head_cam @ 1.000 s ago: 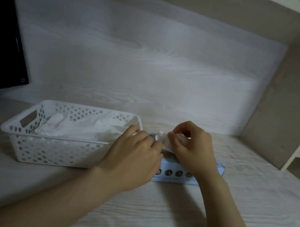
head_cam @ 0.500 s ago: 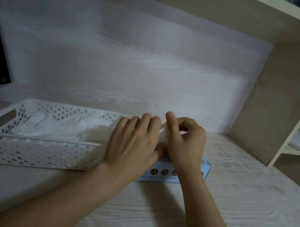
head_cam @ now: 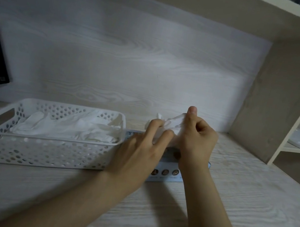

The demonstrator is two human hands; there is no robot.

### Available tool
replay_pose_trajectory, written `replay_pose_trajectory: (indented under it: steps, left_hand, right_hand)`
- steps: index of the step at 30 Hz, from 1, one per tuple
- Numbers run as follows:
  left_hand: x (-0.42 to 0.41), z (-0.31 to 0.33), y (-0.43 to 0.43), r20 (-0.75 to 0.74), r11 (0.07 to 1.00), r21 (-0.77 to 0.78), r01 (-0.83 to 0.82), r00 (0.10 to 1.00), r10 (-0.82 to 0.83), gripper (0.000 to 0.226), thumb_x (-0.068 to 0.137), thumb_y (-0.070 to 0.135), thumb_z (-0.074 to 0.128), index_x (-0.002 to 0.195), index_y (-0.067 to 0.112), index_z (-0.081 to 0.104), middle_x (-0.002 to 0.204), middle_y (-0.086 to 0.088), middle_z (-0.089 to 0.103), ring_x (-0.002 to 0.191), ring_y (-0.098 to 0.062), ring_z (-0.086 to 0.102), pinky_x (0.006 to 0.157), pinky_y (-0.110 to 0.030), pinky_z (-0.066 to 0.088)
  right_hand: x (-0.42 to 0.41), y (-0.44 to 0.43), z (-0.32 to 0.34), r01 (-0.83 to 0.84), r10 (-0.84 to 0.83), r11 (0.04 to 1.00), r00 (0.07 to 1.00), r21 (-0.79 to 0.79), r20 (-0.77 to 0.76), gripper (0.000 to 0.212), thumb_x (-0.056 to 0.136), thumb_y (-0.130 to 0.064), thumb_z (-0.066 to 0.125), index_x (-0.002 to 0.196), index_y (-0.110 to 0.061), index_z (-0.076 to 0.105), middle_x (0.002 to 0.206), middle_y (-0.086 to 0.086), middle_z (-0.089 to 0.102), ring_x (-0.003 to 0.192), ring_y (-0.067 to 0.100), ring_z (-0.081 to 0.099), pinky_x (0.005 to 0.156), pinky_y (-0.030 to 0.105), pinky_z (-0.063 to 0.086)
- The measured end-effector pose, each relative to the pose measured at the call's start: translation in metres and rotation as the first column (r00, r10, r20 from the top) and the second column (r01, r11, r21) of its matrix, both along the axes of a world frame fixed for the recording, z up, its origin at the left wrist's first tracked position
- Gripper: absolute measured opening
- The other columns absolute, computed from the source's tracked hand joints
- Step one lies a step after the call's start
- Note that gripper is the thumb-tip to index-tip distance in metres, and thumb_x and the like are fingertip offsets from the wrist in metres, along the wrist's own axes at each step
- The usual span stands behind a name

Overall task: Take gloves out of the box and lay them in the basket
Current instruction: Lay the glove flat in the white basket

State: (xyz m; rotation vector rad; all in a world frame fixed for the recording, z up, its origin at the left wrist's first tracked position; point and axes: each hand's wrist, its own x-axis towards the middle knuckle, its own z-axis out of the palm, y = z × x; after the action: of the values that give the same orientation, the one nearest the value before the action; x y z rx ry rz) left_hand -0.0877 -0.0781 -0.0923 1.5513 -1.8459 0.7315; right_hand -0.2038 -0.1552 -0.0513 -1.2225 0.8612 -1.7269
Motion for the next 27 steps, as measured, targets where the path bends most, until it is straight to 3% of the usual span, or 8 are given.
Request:
replay_pose_trajectory:
  steps: [2,6,11,15,18,22,24,27]
  left_hand:
    - [0.002,0.001,0.001,-0.033,1.000,0.013,0.000,0.999,0.000,0.026,0.099,0.025,0.070,0.121,0.022,0.056,0.140,-0.006,0.047,0.069,-0.018,0.068,0.052,-0.032,0.060]
    - [0.003,0.004,0.003,-0.087,0.998,0.056,0.019,0.996,-0.014,0.023,0.087,0.007,0.078,0.099,0.018,0.062,0.128,-0.008,0.051,0.064,-0.017,0.061,0.044,-0.024,0.046]
    - [-0.001,0.004,0.004,-0.098,0.997,0.076,0.019,0.995,-0.012,0.021,0.082,0.002,0.078,0.096,0.013,0.066,0.116,-0.007,0.042,0.096,-0.023,0.053,0.051,-0.032,0.054]
    - [0.000,0.003,0.001,-0.081,0.994,0.089,0.057,0.995,-0.049,0.016,0.085,0.003,0.077,0.093,0.011,0.066,0.118,-0.004,0.044,0.105,-0.023,0.051,0.069,-0.034,0.057]
    - [0.004,0.001,-0.002,-0.080,0.990,0.120,0.075,0.995,-0.066,0.016,0.093,0.009,0.070,0.108,0.016,0.068,0.125,-0.001,0.043,0.101,-0.015,0.055,0.084,-0.028,0.054]
    - [0.005,0.003,-0.002,-0.159,0.982,0.155,0.107,0.984,-0.082,0.016,0.092,0.004,0.069,0.104,0.013,0.068,0.113,0.001,0.046,0.078,-0.011,0.052,0.070,-0.025,0.052]
    - [0.006,0.005,-0.001,-0.178,0.983,0.171,0.072,0.983,-0.041,0.002,0.096,0.009,0.063,0.096,0.010,0.064,0.107,-0.005,0.052,0.078,-0.012,0.047,0.067,-0.026,0.043]
    - [0.006,0.006,-0.001,-0.235,0.982,0.185,0.032,0.972,0.013,0.005,0.101,0.013,0.054,0.098,0.009,0.053,0.107,-0.012,0.053,0.081,-0.024,0.054,0.068,-0.031,0.037]
  right_hand:
    - [0.000,0.001,0.001,-0.036,0.037,0.999,0.998,0.022,-0.041,0.053,0.099,-0.047,0.070,0.066,-0.006,0.070,0.058,0.013,0.062,0.056,0.021,0.058,0.054,0.034,0.049]
    - [0.001,0.002,-0.001,-0.033,0.035,0.999,0.993,0.017,-0.112,0.053,0.096,-0.049,0.074,0.068,-0.004,0.073,0.071,0.029,0.068,0.060,0.028,0.063,0.060,0.041,0.056]
    - [0.000,-0.008,-0.006,0.220,-0.219,0.976,0.975,0.005,-0.047,0.049,0.096,-0.054,0.071,0.064,-0.016,0.072,0.053,-0.004,0.061,0.053,0.013,0.059,0.058,0.036,0.053]
    - [-0.002,-0.014,-0.010,0.330,-0.330,0.944,0.944,0.011,0.026,0.051,0.100,-0.053,0.065,0.066,-0.015,0.068,0.064,-0.004,0.070,0.062,0.018,0.066,0.068,0.039,0.056]
    - [-0.003,-0.016,-0.009,0.393,-0.393,0.919,0.919,-0.001,0.042,0.054,0.103,-0.054,0.059,0.062,-0.019,0.059,0.058,-0.006,0.058,0.057,0.013,0.053,0.063,0.035,0.047]
    - [-0.004,-0.009,-0.004,0.468,-0.465,0.884,0.880,-0.007,0.095,0.054,0.106,-0.053,0.054,0.060,-0.026,0.044,0.054,-0.010,0.043,0.054,0.010,0.041,0.062,0.034,0.041]
    - [-0.007,-0.009,-0.003,0.468,-0.465,0.884,0.878,0.000,0.112,0.054,0.106,-0.050,0.056,0.060,-0.026,0.042,0.052,-0.013,0.040,0.053,0.007,0.039,0.062,0.032,0.042]
    - [-0.011,-0.013,-0.004,0.404,-0.405,0.914,0.913,0.018,0.055,0.055,0.104,-0.047,0.061,0.057,-0.025,0.044,0.048,-0.017,0.040,0.050,0.005,0.039,0.060,0.031,0.041]
